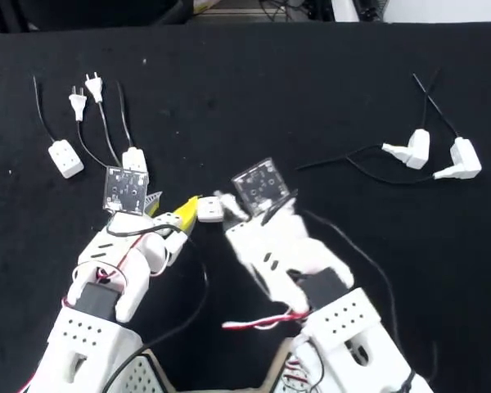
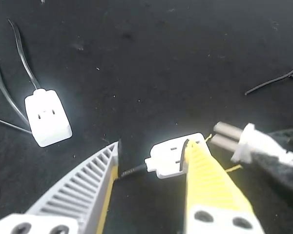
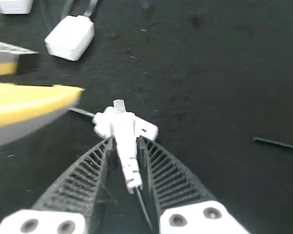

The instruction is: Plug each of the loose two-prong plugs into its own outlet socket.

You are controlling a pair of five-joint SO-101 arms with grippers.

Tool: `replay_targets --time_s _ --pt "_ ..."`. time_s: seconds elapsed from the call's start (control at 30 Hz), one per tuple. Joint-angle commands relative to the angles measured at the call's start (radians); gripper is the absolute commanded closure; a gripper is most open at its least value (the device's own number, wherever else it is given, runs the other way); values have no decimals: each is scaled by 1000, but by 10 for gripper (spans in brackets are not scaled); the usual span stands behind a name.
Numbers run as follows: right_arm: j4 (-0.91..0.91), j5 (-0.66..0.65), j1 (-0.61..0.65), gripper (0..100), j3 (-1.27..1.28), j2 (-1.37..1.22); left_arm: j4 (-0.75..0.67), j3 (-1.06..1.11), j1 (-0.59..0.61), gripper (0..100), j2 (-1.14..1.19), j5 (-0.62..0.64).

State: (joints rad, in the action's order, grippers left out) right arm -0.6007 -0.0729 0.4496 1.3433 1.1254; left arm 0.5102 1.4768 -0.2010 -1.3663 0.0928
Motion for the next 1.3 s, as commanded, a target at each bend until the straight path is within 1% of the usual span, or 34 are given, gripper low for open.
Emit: replay_targets --time_s 0.0,0.07,0.23,0.33,0.43,0.6,0.77,0.87,1.03,1.17,1.27 --pt "12 -37 -83 988 -41 -19 -3 -2 -7 780 -15 -9" --pt "-18 -60 -114 988 -67 -74 -3 -2 -7 780 -15 -9" --pt "-60 -201 -253 988 -90 -302 -3 -2 -7 780 -15 -9" --pt "-60 -216 -331 988 -139 -453 -3 -2 -7 780 -15 -9" --pt "-68 -219 -359 988 -199 -588 -3 -2 -7 780 -15 -9" --pt "-72 -221 -361 988 -237 -742 -3 -2 -7 780 -15 -9" --pt "-203 -224 -371 988 -291 -730 -3 -2 -7 780 -15 -9" --pt "-256 -275 -370 987 -305 -719 -3 -2 -7 780 -15 -9" --pt "-256 -333 -365 978 -300 -723 -3 -4 -7 780 -15 -9" --pt "-256 -341 -365 895 -302 -723 -3 -4 -7 780 -15 -9" --pt "-256 -341 -365 902 -305 -723 -3 -4 -7 780 -15 -9"
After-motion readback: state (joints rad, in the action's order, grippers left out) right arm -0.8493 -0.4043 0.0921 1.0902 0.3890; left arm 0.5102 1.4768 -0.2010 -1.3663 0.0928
